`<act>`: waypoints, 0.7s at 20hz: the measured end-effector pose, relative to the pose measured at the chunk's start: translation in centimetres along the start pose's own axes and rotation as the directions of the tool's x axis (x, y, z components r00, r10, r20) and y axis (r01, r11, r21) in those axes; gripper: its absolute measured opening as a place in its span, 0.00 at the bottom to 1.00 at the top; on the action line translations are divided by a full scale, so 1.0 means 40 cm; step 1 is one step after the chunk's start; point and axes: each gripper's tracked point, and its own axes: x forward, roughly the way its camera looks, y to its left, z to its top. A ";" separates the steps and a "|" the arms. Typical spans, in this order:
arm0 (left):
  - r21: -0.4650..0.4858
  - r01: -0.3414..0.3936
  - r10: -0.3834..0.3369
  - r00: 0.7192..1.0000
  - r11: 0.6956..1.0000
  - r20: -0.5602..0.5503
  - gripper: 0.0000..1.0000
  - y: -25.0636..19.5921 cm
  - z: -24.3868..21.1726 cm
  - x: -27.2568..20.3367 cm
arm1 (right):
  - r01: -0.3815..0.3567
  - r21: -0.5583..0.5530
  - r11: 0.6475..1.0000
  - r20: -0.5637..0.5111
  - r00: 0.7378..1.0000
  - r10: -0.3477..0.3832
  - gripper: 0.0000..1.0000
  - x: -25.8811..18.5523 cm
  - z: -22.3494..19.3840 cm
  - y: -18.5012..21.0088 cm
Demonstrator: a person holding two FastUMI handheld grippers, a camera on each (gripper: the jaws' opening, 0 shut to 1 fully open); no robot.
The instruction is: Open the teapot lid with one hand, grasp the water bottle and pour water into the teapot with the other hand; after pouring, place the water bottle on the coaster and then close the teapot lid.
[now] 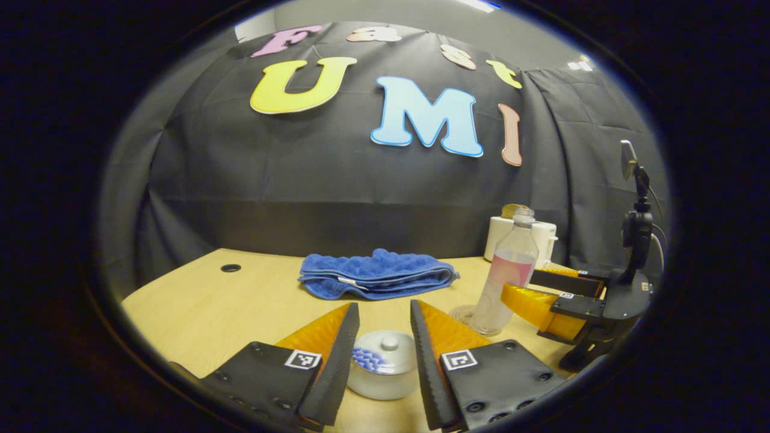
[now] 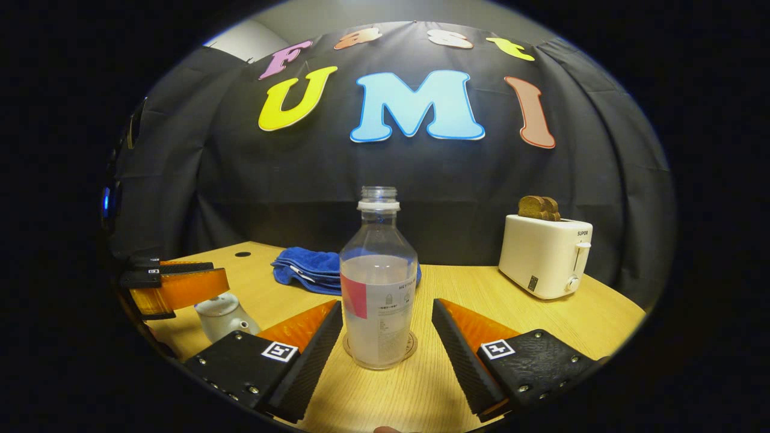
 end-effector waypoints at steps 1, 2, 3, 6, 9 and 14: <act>-0.005 -0.004 0.004 1.000 1.000 0.006 0.54 0.005 0.006 -0.002 | 0.008 0.011 1.000 0.006 1.000 -0.008 0.95 -0.012 0.004 -0.003; -0.011 -0.009 0.009 1.000 1.000 0.013 0.54 0.008 0.010 -0.007 | 0.012 0.023 1.000 0.013 1.000 -0.013 0.95 -0.022 0.005 -0.002; -0.016 -0.008 0.008 1.000 1.000 0.019 0.54 0.008 0.015 -0.012 | 0.015 0.032 0.999 0.014 1.000 -0.015 0.95 -0.034 0.006 0.000; -0.011 -0.022 0.023 0.999 1.000 0.032 0.54 0.014 0.016 -0.043 | 0.038 0.037 0.999 0.019 0.999 -0.038 0.95 -0.068 0.008 0.000; -0.004 -0.054 0.054 0.998 0.999 0.043 0.54 0.017 0.003 -0.098 | 0.073 0.037 0.997 0.027 0.997 -0.074 0.95 -0.115 0.011 0.012; 0.005 -0.068 0.068 0.997 0.998 0.024 0.54 -0.007 -0.038 -0.187 | 0.125 0.001 0.992 0.022 0.992 -0.125 0.95 -0.202 -0.006 0.054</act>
